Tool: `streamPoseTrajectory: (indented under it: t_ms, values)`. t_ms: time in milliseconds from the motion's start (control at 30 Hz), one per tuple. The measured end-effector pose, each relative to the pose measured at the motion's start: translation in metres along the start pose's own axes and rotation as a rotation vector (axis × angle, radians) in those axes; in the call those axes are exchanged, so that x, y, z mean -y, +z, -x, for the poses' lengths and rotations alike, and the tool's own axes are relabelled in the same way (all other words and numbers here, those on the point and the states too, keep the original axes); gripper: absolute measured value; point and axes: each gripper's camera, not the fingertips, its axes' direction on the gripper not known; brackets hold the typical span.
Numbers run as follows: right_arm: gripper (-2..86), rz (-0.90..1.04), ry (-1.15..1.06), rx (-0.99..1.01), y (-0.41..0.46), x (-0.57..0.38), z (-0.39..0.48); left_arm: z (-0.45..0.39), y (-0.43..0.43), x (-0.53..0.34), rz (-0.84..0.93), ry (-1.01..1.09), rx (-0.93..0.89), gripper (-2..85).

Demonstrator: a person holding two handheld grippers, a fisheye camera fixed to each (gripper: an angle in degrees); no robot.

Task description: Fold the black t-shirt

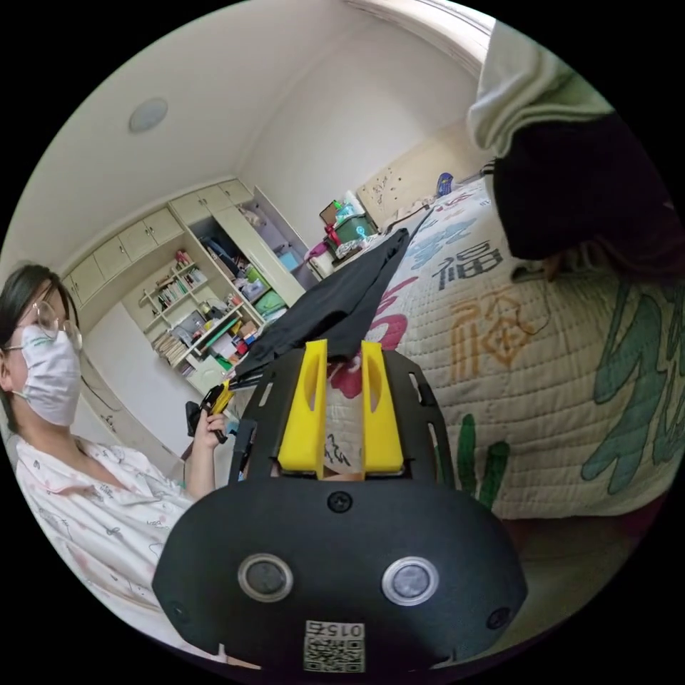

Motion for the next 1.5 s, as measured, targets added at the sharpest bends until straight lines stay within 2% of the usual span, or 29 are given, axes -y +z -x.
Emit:
streamPoseTrajectory:
  t_ms: [233,433,533,667,733,800,833,1000,1167,1267,1367,1500]
  values:
    - [3.2,-0.078,-0.032,-0.074,-0.043,-0.033,0.003,0.015,-0.052,-0.027,-0.109,0.058,-0.029,-0.7]
    - [3.2,-0.029,-0.072,-0.124,-0.062,-0.092,-0.009,0.041,-0.087,-0.081,-0.084,0.132,0.070,-0.7]
    - [3.8,-0.010,-0.118,-0.134,-0.072,-0.135,-0.018,0.071,-0.107,-0.119,-0.078,0.144,0.050,-0.5]
    - [4.8,-0.117,-0.270,-0.238,-0.123,-0.191,-0.009,0.063,-0.163,-0.172,-0.190,0.341,0.125,0.5]
    - [5.5,-0.136,-0.400,-0.249,-0.131,-0.212,0.010,0.031,-0.160,-0.190,-0.084,0.567,0.108,1.1]
    - [7.0,-0.094,-0.572,-0.273,-0.117,-0.235,0.036,-0.006,-0.133,-0.223,0.105,0.822,0.106,1.8]
    - [7.4,-0.071,-0.613,-0.269,-0.109,-0.240,0.041,-0.013,-0.124,-0.233,0.143,0.878,0.109,2.0]
    - [9.8,0.138,-0.929,-0.085,-0.023,-0.300,0.050,-0.029,-0.048,-0.337,0.521,1.291,-0.028,5.4]
    - [11.0,0.305,-1.029,-0.057,0.051,-0.340,0.034,-0.009,-0.015,-0.394,0.613,1.402,-0.084,6.5]
    - [10.7,0.386,-1.037,-0.068,0.090,-0.356,0.010,0.016,0.008,-0.414,0.677,1.398,-0.031,7.3]
    - [10.5,0.490,-1.023,-0.086,0.131,-0.372,-0.016,0.046,0.035,-0.429,0.761,1.355,0.039,8.7]
    - [8.9,0.507,-1.000,-0.094,0.165,-0.394,-0.038,0.080,0.052,-0.437,0.790,1.245,-0.030,8.9]
